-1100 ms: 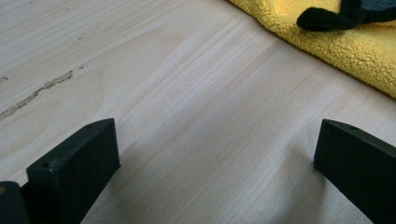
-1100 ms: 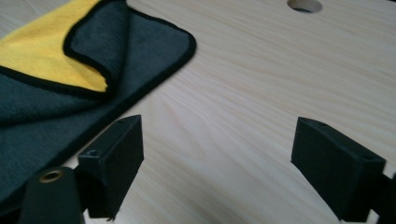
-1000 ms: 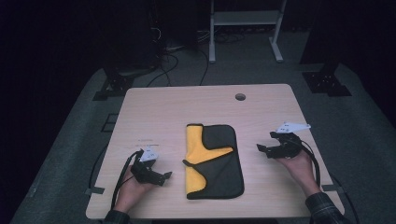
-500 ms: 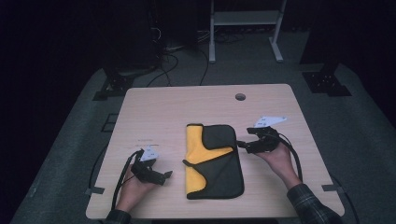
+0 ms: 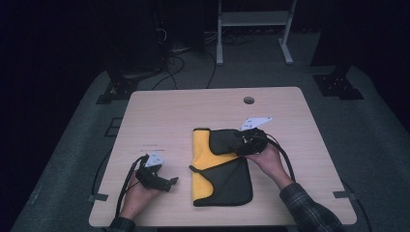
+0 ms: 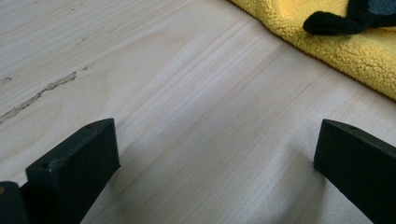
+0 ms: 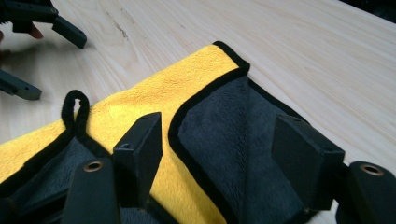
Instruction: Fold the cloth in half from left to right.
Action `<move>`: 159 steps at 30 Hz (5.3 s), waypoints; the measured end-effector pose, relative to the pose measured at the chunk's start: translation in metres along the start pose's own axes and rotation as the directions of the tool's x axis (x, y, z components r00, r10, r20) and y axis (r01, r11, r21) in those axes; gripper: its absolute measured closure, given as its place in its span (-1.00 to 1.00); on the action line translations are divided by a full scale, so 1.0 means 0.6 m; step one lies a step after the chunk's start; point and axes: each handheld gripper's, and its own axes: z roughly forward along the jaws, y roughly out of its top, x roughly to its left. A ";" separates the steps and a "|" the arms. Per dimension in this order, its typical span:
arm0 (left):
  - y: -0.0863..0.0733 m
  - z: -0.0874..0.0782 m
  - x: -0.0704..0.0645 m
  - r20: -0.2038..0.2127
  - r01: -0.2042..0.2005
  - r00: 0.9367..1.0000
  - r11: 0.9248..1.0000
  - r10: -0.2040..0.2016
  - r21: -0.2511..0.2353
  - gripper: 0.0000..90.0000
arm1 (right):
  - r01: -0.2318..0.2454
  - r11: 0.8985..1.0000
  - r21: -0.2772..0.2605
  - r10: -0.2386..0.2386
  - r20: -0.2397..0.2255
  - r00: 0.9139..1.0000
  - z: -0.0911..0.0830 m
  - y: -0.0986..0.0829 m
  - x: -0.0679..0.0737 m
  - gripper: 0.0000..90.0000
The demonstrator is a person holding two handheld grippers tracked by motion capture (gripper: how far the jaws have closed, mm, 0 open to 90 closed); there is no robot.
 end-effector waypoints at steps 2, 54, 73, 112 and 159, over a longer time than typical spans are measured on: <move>0.000 0.000 0.000 0.001 -0.001 1.000 1.000 0.001 0.000 -1.00 | 0.001 1.000 0.001 -0.001 -0.011 1.000 0.011 0.002 0.001 -0.23; 0.000 0.000 0.000 0.000 0.000 1.000 1.000 0.000 -0.003 -1.00 | 0.027 0.999 0.038 -0.030 0.083 0.996 0.063 0.028 -0.030 0.84; -0.001 0.000 0.000 -0.002 0.001 1.000 1.000 -0.001 -0.002 -1.00 | -0.079 0.991 0.106 0.056 0.209 0.976 0.085 -0.012 -0.112 0.81; -0.001 -0.002 -0.001 0.000 0.003 1.000 1.000 -0.003 0.000 -1.00 | -0.007 0.998 0.061 0.015 -0.136 0.991 0.053 -0.005 0.065 0.17; -0.002 -0.002 0.000 0.000 0.000 1.000 1.000 0.000 0.003 -1.00 | 0.104 0.993 0.058 -0.090 -0.199 0.976 -0.034 -0.039 0.128 0.80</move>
